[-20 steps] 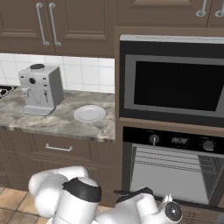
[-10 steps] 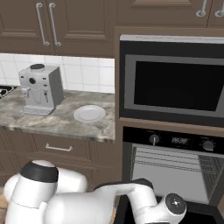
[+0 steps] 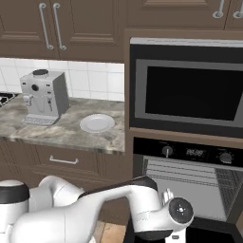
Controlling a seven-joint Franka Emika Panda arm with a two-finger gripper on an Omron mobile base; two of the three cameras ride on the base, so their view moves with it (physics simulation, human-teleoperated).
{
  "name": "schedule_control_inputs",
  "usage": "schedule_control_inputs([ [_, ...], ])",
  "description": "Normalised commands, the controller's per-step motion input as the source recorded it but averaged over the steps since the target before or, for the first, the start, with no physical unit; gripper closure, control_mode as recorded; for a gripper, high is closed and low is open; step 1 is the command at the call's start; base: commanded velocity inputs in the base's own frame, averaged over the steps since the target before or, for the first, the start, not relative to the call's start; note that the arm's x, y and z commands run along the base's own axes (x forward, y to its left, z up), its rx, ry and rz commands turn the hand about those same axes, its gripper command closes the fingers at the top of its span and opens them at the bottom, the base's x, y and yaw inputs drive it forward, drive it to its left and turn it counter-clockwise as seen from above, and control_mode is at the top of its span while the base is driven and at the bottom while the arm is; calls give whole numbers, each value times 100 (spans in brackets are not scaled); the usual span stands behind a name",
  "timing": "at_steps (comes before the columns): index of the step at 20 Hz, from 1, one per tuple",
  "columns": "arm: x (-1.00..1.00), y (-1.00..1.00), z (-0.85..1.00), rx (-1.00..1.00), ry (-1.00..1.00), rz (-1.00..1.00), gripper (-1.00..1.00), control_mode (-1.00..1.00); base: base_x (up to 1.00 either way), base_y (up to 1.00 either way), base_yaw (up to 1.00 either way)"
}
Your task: Take the fish from the oven and place it on the plate on the counter.
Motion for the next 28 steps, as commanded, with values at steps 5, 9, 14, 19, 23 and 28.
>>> schedule_control_inputs([
  [5,43,2,4,-21,-16,34,100,-100,0,0,0],
  [9,18,-6,6,-28,-18,40,100,-100,0,0,0],
  [14,0,-48,3,-31,-8,40,100,-100,0,0,0],
  [19,3,-43,4,-31,-15,50,100,-100,0,0,0],
  [23,20,-32,0,-20,-22,46,100,-100,0,0,0],
  [28,29,-16,0,-9,-17,24,100,-100,0,0,0],
])
